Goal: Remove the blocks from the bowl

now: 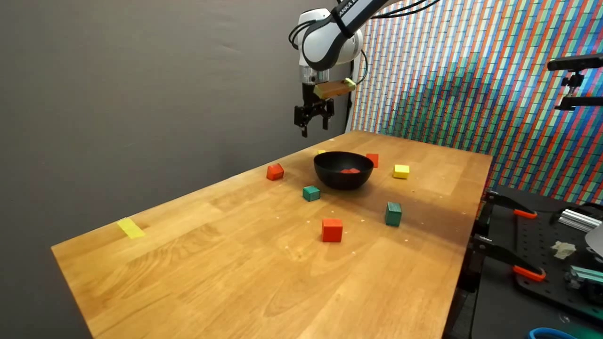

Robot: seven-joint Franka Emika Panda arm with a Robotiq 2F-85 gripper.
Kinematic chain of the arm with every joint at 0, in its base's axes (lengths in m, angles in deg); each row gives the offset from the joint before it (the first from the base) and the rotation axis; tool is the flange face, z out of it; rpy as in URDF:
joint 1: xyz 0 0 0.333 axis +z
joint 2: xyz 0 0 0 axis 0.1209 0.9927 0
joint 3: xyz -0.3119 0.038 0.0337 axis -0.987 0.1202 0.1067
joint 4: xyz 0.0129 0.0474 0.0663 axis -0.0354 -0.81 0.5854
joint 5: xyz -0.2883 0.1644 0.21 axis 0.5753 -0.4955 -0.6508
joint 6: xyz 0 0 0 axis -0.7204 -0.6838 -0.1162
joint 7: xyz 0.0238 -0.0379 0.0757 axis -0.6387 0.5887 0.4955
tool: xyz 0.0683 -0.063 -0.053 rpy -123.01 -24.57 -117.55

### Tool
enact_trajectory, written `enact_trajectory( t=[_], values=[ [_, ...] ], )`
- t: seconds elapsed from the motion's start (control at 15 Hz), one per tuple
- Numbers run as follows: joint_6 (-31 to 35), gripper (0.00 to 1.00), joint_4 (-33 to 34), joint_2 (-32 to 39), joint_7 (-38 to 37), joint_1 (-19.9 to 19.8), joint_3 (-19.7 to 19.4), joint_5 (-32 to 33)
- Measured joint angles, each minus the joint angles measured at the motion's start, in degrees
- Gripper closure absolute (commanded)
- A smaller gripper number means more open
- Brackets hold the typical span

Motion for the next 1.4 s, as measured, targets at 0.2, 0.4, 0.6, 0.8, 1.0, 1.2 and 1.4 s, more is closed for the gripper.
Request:
enact_trajectory(
  t=[0.2,0.4,0.6,0.8,1.0,1.2,1.4],
  values=[
    [1.7,0.0,-6.0,-5.2,4.5,0.1,2.6,-0.4],
    [1.7,0.0,-5.7,-4.5,4.4,0.0,2.4,-0.4],
    [0.9,0.0,-6.2,-4.3,6.1,-0.1,3.0,-0.4],
    [0.8,0.0,-7.8,-5.8,7.8,-0.1,4.5,-0.5],
    [0.8,0.0,-12.9,-11.5,7.8,0.0,4.9,-0.5],
    [0.5,0.0,-19.9,-17.8,7.6,-0.3,5.0,-2.6],
    [0.0,0.11,-25.7,-20.3,11.0,-2.1,6.4,-9.7]
  ],
)
